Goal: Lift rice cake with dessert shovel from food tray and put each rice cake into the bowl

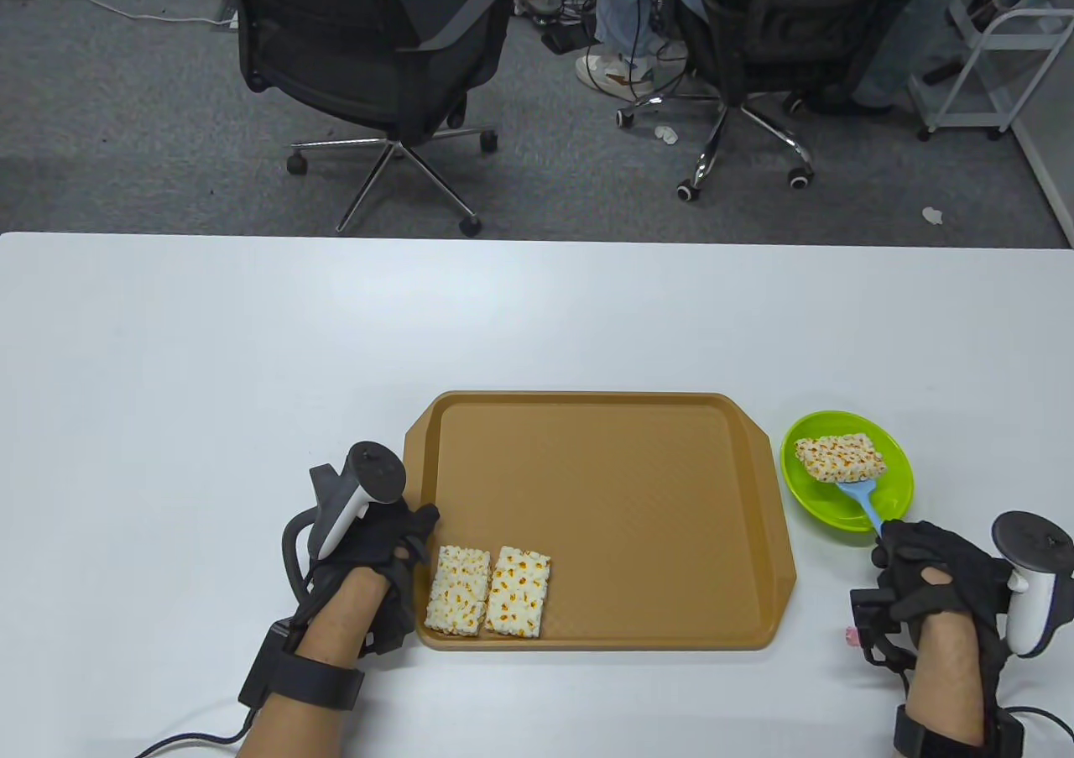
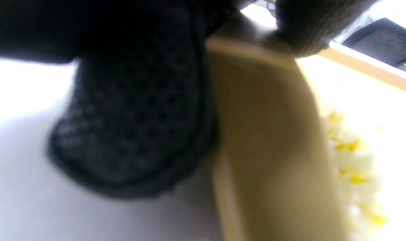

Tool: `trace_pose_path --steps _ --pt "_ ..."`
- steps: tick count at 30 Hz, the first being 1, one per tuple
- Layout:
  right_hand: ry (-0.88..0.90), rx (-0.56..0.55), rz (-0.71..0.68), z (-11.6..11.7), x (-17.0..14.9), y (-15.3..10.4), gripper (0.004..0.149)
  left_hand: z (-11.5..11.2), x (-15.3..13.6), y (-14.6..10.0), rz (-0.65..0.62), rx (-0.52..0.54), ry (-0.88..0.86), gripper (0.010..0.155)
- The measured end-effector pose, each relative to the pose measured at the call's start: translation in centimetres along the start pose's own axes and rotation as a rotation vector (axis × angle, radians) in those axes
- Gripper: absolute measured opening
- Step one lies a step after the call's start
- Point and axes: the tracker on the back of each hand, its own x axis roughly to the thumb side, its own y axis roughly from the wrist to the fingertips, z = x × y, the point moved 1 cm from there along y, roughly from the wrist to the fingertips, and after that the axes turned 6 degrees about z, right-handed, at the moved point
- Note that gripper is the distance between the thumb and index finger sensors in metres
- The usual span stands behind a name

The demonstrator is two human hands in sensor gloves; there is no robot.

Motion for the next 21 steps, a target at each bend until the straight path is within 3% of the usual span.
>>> trace_pose_path --steps 4,14,17,21 --pt "-0.143 -0.06 -0.012 0.4 1.2 -0.6 0.045 0.0 0.0 0.0 0.0 -0.001 -0.001 0.075" --pt "-0.491 -0.496 -0.087 0.7 4.7 -5.3 0.041 0.0 0.0 0.0 -0.002 -0.009 -0.005 0.075" --pt "-0.526 -0.615 -0.087 0.4 4.9 -6.0 0.041 0.1 0.0 0.1 -0.002 -0.009 -0.004 0.075" --pt "-0.551 -0.64 -0.074 0.4 4.7 -6.4 0.041 0.1 0.0 0.1 -0.002 -0.009 -0.005 0.075"
